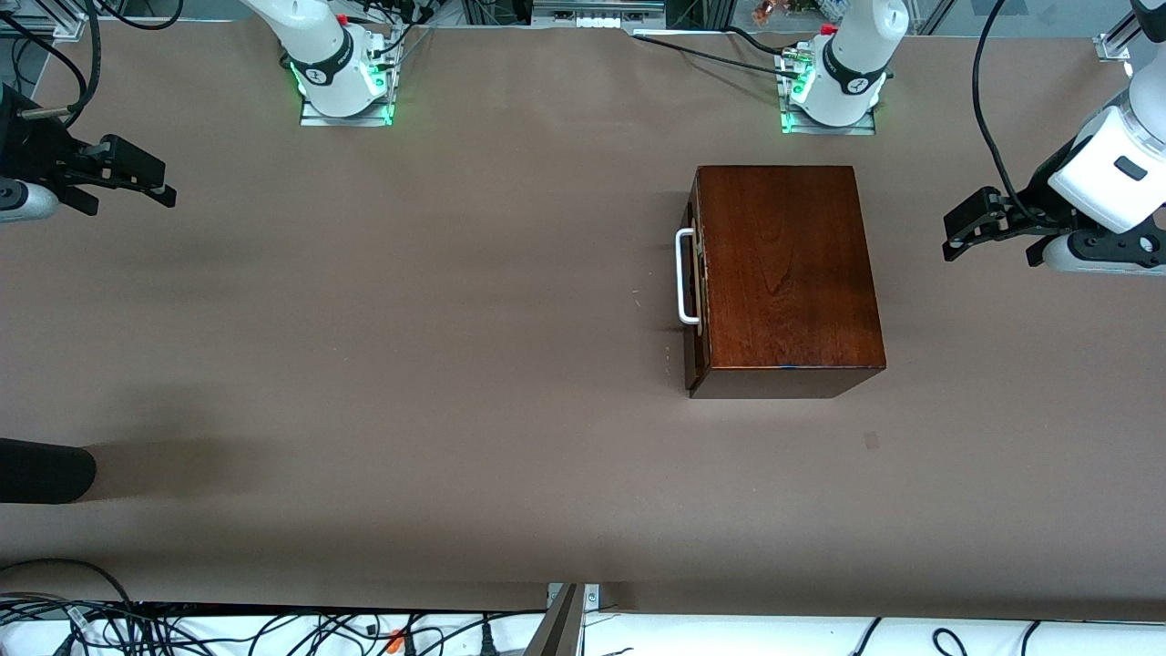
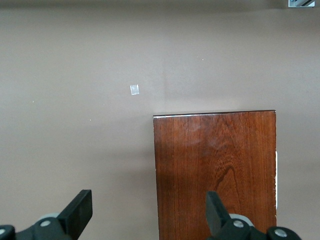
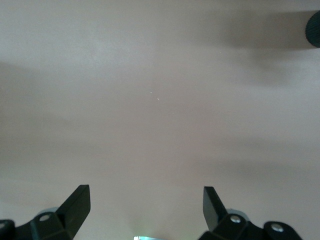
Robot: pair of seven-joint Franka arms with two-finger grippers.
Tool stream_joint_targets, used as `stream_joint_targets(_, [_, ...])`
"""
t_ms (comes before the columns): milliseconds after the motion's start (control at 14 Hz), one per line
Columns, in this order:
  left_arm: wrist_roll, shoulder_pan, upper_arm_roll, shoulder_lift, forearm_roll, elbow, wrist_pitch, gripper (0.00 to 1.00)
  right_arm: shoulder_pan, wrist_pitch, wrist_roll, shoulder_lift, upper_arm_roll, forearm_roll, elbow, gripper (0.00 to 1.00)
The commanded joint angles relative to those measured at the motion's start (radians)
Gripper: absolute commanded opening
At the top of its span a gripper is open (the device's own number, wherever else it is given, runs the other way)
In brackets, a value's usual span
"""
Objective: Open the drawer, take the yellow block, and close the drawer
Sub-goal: 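Move the left gripper over to the white drawer handle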
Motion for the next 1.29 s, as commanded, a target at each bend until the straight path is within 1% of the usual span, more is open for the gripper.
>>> stream_joint_targets(0, [0.008, 0.002, 0.001, -0.015, -0.001, -0.019, 0.004, 1.0, -0.008, -0.014, 0.005, 0.003, 0.003, 0.018, 0.013, 1.0])
stream_joint_targets(714, [0.003, -0.004, 0.0, -0.015, -0.015, -0.011, 0.007, 1.0, -0.01, -0.014, 0.003, 0.004, -0.009, 0.018, 0.013, 1.0])
stream_joint_targets(786, [-0.001, -0.006, -0.009, -0.015, -0.015, -0.011, 0.007, 1.0, -0.01, -0.012, 0.003, 0.004, -0.007, 0.018, 0.013, 1.0])
stream_joint_targets(929, [-0.043, -0.006, -0.069, -0.015, -0.01, -0.011, 0.005, 1.0, -0.01, -0.014, 0.003, 0.004, -0.007, 0.018, 0.013, 1.0])
stream_joint_targets(1214, [-0.245, -0.011, -0.227, 0.003, 0.003, -0.013, 0.007, 1.0, -0.01, -0.017, 0.003, 0.003, -0.007, 0.018, 0.011, 1.0])
